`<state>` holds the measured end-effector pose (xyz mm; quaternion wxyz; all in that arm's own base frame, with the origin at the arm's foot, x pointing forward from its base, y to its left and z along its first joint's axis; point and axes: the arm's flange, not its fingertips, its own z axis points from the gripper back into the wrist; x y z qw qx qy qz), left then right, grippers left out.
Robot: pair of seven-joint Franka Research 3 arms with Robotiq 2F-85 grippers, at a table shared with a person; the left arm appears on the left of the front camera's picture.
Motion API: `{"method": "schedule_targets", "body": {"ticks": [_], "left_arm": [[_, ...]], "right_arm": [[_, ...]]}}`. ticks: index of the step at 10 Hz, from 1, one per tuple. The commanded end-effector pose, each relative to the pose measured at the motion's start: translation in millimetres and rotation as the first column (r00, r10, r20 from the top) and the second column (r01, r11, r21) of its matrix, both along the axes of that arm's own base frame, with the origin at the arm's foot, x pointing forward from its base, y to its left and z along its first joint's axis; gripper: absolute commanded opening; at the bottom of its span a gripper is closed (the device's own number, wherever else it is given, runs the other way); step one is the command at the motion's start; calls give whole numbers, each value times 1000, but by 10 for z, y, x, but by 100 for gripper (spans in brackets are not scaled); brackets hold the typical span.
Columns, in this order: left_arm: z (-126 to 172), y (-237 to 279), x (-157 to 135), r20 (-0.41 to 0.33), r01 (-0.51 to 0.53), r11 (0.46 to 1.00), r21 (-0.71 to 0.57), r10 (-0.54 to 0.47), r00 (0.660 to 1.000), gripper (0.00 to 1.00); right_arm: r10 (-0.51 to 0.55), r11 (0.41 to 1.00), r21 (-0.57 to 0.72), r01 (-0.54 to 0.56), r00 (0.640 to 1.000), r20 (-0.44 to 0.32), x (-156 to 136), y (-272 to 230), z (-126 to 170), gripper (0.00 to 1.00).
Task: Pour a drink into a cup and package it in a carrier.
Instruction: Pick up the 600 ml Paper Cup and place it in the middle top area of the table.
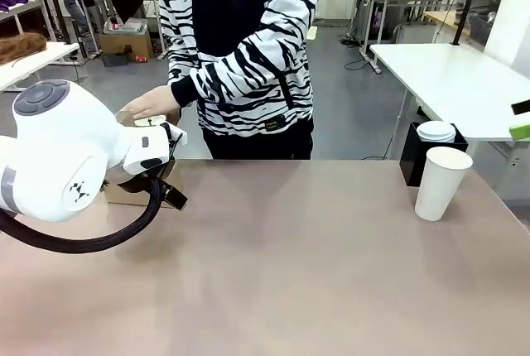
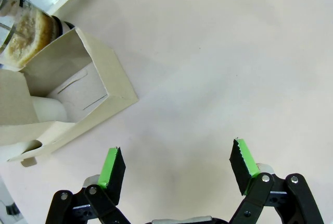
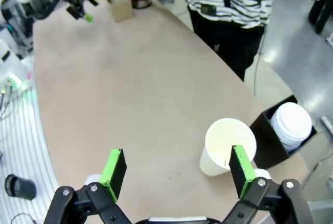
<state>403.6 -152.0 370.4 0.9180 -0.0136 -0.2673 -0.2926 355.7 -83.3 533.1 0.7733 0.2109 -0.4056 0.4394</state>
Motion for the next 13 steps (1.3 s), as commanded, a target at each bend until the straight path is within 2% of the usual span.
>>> {"method": "schedule_targets", "body": {"ticks": [1,4,5,6,8,9,10,11,13], "left_arm": [[1,5,-1,0,0,1000,-1,0,1000,100],[1,5,-1,0,0,1000,-1,0,1000,100],[1,5,-1,0,0,1000,-1,0,1000,100],[1,5,-1,0,0,1000,-1,0,1000,100],[1,5,-1,0,0,1000,-1,0,1000,100],[1,5,-1,0,0,1000,-1,0,1000,100],[1,5,-1,0,0,1000,-1,0,1000,100],[1,5,-1,0,0,1000,-1,0,1000,100],[1,5,-1,0,0,1000,-1,0,1000,100]], "right_arm": [[26,999,-38,-25,999,19,-32,154,154,100],[14,999,-42,-14,1000,7,-23,215,132,100],[9,997,81,-6,999,-35,114,-240,-100,100],[21,987,160,-15,999,-36,145,-563,-326,100],[16,966,259,-25,999,37,134,-1008,-832,100],[19,961,271,-46,995,101,121,-1155,-1135,100],[24,956,287,-61,991,133,119,-1203,-1344,100],[13,949,308,-67,984,176,150,-1274,-1672,100],[-1,935,347,-75,976,216,261,-1232,-2057,100]]}}
